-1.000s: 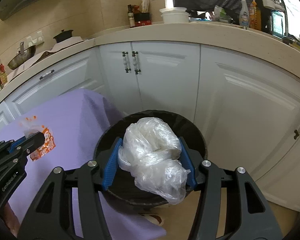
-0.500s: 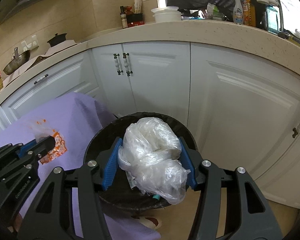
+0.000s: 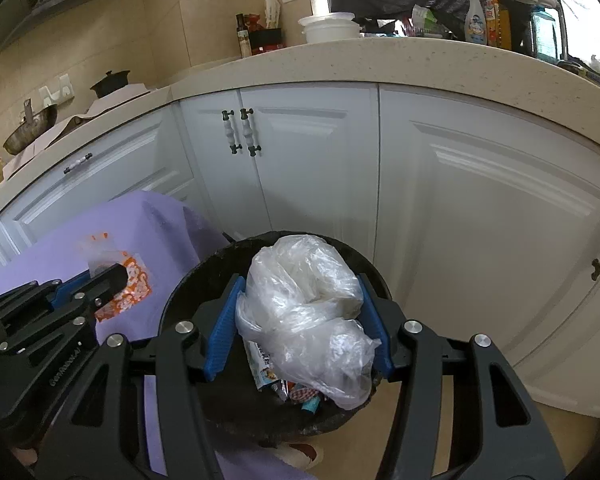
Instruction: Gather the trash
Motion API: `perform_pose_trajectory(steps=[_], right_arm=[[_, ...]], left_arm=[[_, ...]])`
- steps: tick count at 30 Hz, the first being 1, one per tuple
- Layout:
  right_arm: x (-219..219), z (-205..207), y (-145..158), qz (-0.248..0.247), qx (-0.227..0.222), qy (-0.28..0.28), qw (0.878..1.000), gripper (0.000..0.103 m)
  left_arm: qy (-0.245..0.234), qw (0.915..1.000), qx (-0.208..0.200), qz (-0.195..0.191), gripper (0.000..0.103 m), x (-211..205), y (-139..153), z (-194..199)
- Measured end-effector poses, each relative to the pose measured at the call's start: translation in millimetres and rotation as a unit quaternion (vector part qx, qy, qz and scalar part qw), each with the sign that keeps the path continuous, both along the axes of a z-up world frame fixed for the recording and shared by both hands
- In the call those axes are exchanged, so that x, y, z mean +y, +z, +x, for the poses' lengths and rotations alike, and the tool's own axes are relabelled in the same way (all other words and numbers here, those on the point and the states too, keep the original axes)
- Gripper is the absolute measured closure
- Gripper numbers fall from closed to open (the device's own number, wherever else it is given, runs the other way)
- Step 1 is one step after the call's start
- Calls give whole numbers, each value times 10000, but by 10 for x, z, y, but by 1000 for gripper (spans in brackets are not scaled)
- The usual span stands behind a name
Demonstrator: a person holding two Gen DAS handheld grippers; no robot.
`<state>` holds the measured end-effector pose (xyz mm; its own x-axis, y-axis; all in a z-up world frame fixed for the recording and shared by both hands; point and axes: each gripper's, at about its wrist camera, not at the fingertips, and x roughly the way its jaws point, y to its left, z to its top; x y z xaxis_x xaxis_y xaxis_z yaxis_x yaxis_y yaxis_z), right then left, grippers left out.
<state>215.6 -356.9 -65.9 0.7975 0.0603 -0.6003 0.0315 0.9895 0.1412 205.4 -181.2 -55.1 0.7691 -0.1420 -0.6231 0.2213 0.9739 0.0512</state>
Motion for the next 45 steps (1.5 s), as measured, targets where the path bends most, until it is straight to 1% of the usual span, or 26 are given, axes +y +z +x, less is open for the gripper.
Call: perform_pose_trajectory(steps=[7, 15, 24, 26, 27, 28, 29, 32, 34, 38, 40, 45], right_arm=[[4, 117, -65, -5, 22, -1, 10000, 49], [10, 153, -104, 10, 13, -28, 10000, 49], [13, 225, -117, -20, 3, -9, 10000, 49], [13, 246, -120, -40, -21, -35, 10000, 47], [15, 244, -120, -43, -26, -46, 10000, 41], [14, 258, -127, -50, -48, -77, 9999, 33], [12, 265, -128, -55, -65, -107, 9999, 30], [17, 289, -111, -57, -85, -142, 9998, 29], [22, 294, -95, -72, -104, -151, 9998, 29], [36, 277, -47, -120, -149, -191, 9996, 29], [41, 245, -15, -117, -191, -224, 9995, 29], [74, 143, 102, -154, -308, -283, 9990, 29]], left_arm=[[1, 10000, 67, -2, 87, -27, -54, 80], [14, 9998, 175, -5, 87, -45, -117, 176], [59, 9999, 156, -27, 87, -55, -132, 239], [63, 9998, 168, -48, 87, -59, -137, 254], [68, 9998, 168, -56, 86, -58, -138, 265], [93, 9998, 163, -63, 81, -53, -140, 275], [104, 9997, 187, -86, 77, -46, -143, 288], [140, 9996, 188, -147, 68, -12, -135, 290], [144, 9996, 147, -168, 59, 4, -114, 277], [125, 9997, 72, -210, 55, 22, -59, 245], [143, 9996, 14, -225, 51, 37, -21, 228], [124, 9994, -113, -309, 45, 104, 82, 144]])
